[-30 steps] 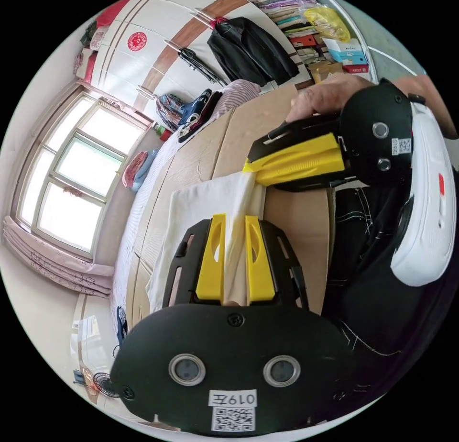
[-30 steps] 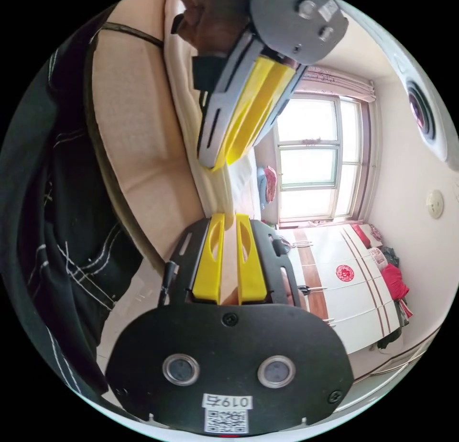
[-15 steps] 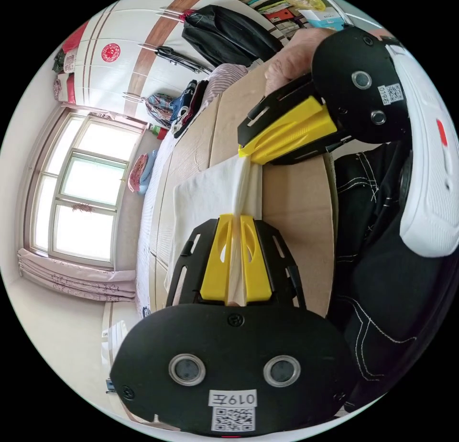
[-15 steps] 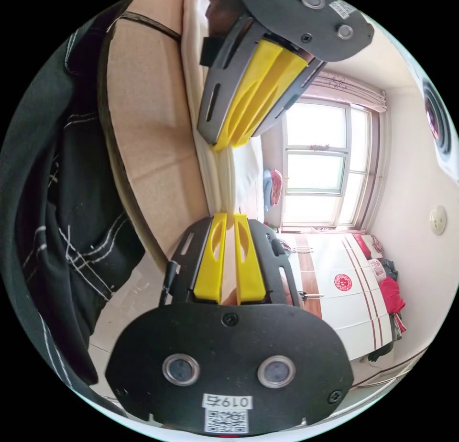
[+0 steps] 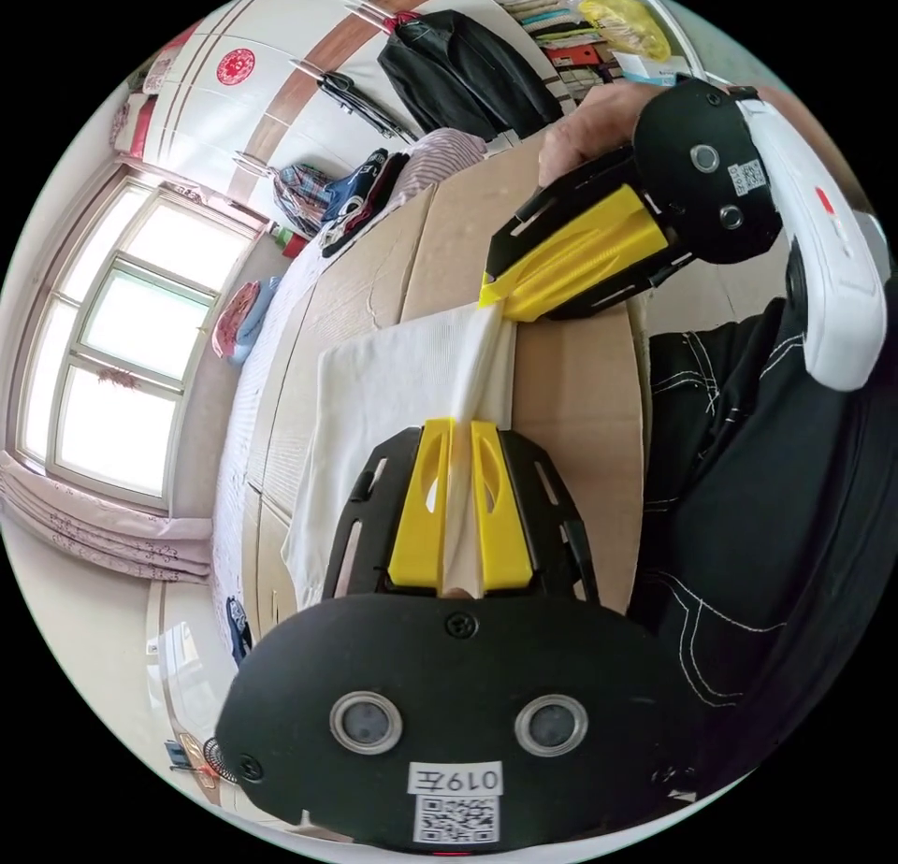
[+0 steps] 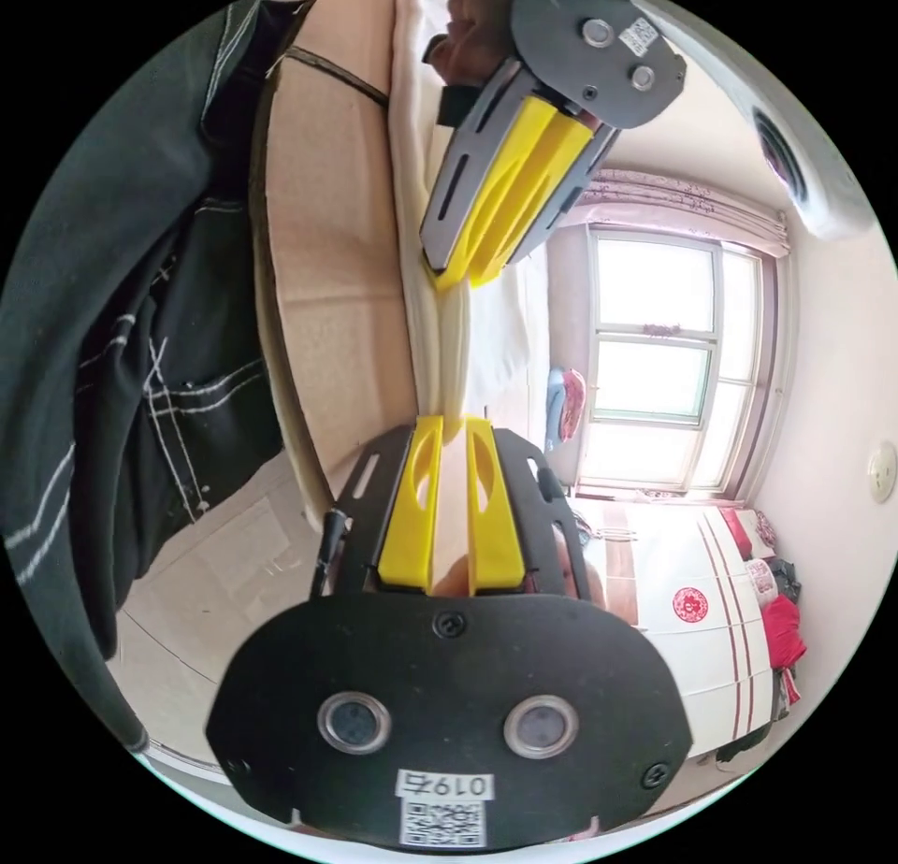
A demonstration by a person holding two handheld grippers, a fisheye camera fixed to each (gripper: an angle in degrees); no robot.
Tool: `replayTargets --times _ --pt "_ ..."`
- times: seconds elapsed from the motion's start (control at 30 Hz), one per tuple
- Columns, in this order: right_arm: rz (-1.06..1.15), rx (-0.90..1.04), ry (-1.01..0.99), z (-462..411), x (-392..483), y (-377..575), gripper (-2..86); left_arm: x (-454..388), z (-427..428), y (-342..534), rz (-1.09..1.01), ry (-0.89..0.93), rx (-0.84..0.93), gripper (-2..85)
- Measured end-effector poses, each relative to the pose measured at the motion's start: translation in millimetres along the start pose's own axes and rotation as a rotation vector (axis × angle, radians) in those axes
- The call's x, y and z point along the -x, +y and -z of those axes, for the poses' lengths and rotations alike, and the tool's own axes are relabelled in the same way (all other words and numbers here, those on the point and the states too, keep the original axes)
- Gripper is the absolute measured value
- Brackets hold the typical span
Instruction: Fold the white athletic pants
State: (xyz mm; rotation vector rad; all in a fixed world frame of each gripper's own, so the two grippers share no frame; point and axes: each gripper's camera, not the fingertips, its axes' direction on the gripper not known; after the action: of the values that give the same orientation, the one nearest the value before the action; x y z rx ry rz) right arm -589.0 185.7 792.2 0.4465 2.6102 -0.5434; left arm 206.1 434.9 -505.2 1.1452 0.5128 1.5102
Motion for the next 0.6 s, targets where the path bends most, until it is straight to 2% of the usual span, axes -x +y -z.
replayTargets --times 0.2,0.27,0.37,0.47,0.6 --pt "-0.138 -0.011 -0.160 -38.9 -24.1 35.9 8.2 46.0 -15.8 42.3 0.073 0.151 -0.066 3.6" --pt "-0.213 -0.043 -0.195 -54.3 -33.3 45.4 7.9 70.2 -20.2 62.4 0.143 0.256 -0.136 3.9" --pt "-0.317 -0.118 -0.237 -72.6 -41.3 45.4 6.3 98.5 -31.8 82.1 0.240 0.288 -0.202 3.6" --pt "-0.455 -0.167 -0.276 -103.1 -49.0 42.1 4.4 126.2 -58.1 97.2 0.365 0.240 -0.162 2.7" --pt "-0.489 -0.169 -0.330 -147.1 -34.5 31.7 2.5 148.1 -89.2 117.9 0.412 0.257 -0.098 2.0"
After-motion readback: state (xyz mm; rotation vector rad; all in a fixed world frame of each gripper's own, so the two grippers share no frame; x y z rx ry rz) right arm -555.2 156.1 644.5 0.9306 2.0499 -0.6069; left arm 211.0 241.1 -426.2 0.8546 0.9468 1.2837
